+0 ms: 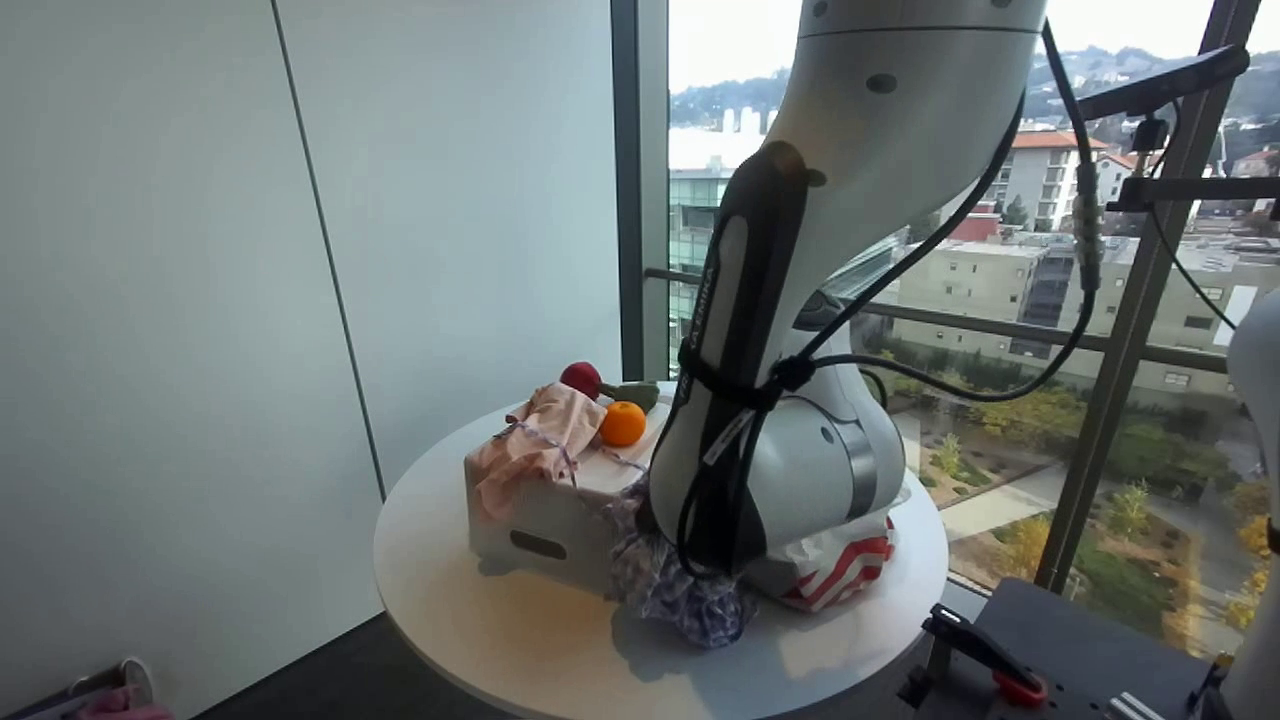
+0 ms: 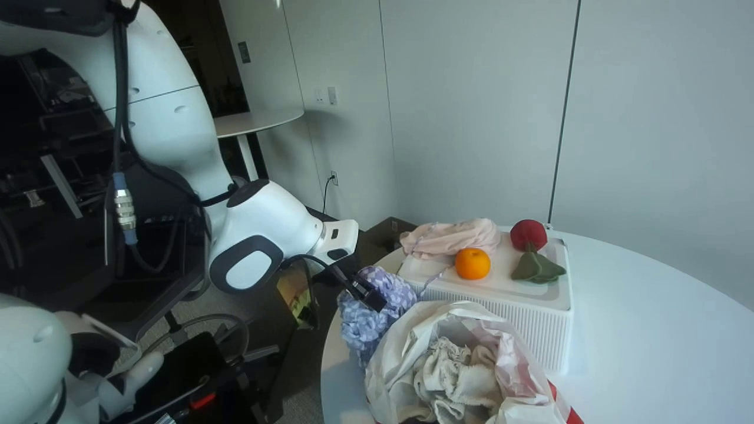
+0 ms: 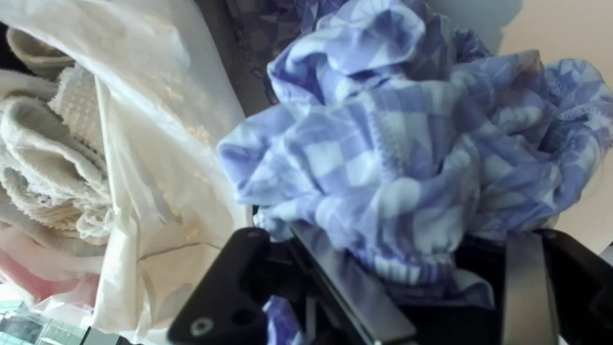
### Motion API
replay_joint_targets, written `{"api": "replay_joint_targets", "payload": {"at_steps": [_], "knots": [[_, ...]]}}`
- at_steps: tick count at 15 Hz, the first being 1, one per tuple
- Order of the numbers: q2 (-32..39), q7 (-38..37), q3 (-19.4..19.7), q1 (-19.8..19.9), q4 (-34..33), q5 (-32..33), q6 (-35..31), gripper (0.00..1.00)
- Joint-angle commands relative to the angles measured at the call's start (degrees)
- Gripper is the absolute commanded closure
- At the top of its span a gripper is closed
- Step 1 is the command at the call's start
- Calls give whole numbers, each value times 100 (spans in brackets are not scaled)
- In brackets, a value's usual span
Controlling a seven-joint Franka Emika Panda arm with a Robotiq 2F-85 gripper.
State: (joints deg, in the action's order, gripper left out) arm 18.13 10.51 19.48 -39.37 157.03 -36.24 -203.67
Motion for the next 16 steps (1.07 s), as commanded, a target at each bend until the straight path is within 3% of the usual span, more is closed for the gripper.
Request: {"api": "replay_joint_targets", "payload": {"at_steps": [1,7,11,12,16], "knots": [[-527,855,128,-548,83,-1576,363,95],[-842,1396,-86,-1044,36,-4430,-722,96],[-1528,1723,-324,-1347,78,-6141,-1779,97],[-1736,1610,-1225,-587,89,-6250,-2240,97],[-2375,1473,-2429,-147,64,-6991,-3425,97]]}}
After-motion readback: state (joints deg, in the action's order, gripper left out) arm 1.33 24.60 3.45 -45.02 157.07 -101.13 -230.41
